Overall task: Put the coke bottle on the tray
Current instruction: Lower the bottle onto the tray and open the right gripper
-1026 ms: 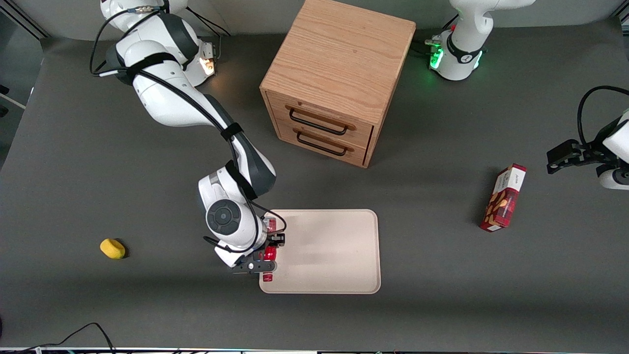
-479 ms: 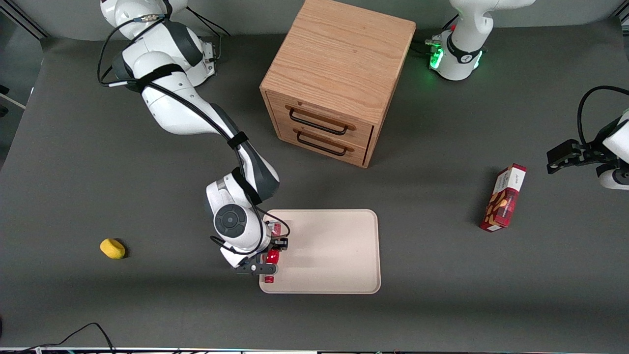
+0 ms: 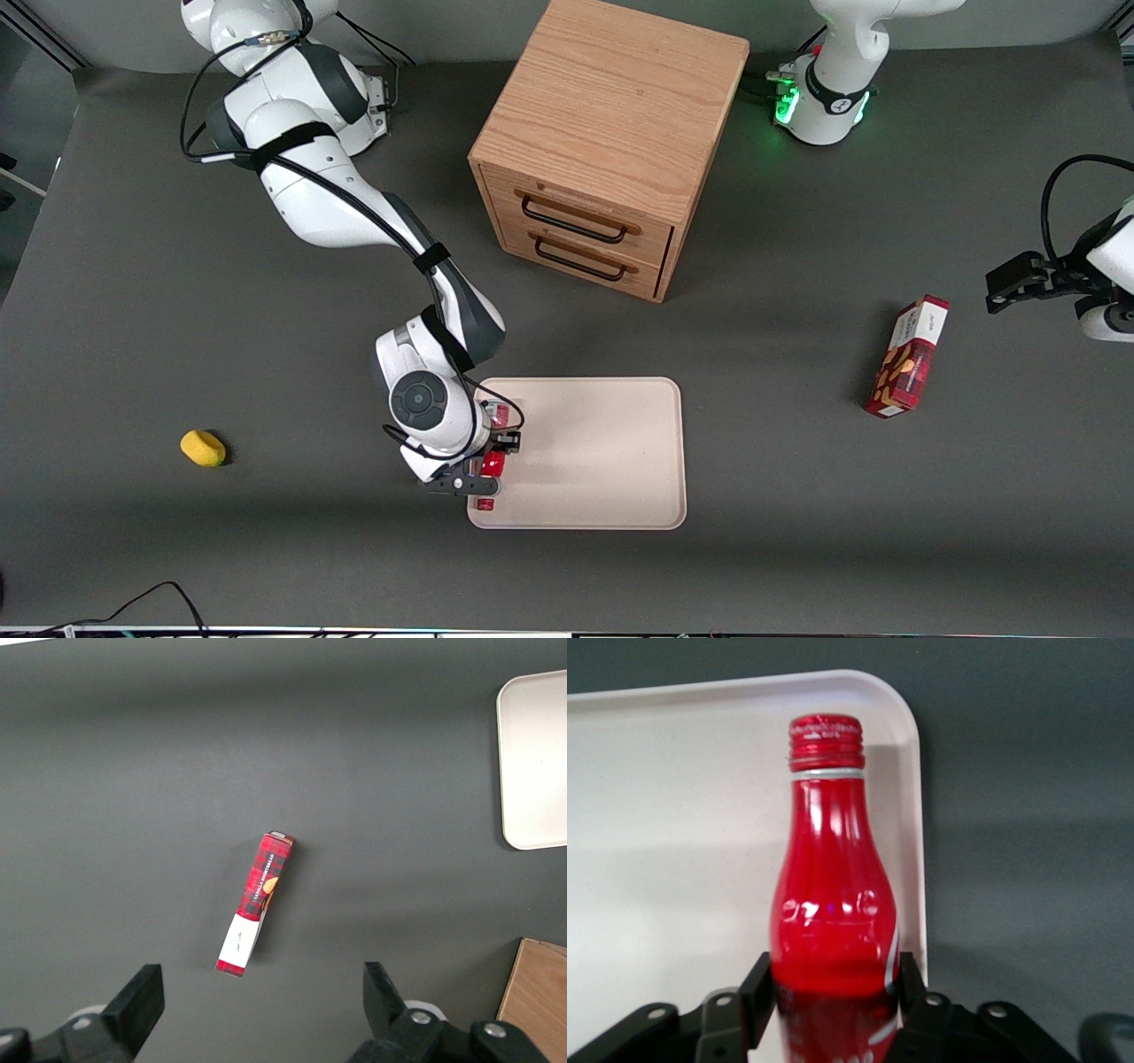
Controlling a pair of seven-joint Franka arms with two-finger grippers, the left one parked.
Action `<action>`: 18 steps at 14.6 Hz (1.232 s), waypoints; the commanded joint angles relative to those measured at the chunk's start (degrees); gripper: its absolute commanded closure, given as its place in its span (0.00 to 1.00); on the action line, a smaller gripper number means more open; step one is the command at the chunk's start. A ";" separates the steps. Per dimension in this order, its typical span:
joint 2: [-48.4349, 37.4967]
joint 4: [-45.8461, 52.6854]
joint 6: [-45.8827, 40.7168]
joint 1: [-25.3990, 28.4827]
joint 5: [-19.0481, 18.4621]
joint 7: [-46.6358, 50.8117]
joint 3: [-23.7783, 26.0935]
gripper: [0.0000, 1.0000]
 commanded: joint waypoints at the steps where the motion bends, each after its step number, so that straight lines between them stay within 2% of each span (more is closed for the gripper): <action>1: 0.71 2.13 0.07 1.42 -0.63 2.55 -0.67 0.00; 18: 0.71 1.87 0.07 1.50 -0.63 2.20 -1.63 0.00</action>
